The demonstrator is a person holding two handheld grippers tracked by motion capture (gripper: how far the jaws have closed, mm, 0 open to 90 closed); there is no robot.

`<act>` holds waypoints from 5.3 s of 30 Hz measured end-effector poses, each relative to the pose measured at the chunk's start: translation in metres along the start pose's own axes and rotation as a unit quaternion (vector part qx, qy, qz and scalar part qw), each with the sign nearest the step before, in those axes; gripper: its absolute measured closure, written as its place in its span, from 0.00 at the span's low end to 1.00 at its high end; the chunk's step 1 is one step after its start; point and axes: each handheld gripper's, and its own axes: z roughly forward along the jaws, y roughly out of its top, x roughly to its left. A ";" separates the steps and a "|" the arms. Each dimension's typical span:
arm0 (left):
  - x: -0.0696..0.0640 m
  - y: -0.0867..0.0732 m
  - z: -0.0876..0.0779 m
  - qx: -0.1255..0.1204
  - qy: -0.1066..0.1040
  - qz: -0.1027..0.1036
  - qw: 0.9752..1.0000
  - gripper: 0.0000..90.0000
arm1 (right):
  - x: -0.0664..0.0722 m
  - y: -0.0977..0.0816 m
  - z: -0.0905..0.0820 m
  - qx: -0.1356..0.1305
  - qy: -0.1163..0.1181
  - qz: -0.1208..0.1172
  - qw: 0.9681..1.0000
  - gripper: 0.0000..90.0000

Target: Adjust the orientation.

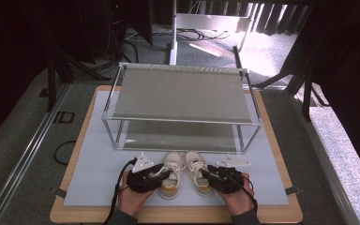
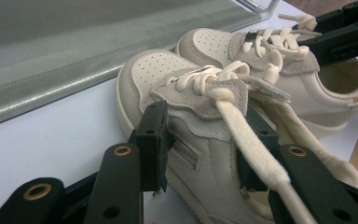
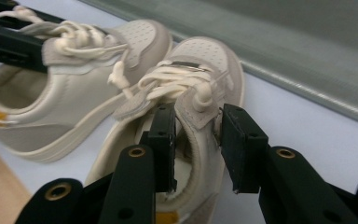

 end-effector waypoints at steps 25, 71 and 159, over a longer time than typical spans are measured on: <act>-0.010 -0.001 0.001 0.005 0.001 -0.001 1.000 0.63 | 0.010 -0.006 -0.003 -0.002 0.053 0.004 0.999 0.73; -0.012 0.001 -0.010 -0.006 0.012 -0.002 1.000 0.48 | 0.013 -0.008 0.000 -0.005 0.033 0.021 0.999 0.61; -0.013 -0.004 0.002 0.005 -0.008 -0.065 0.998 0.62 | 0.014 -0.019 0.002 -0.026 0.046 0.074 0.996 0.79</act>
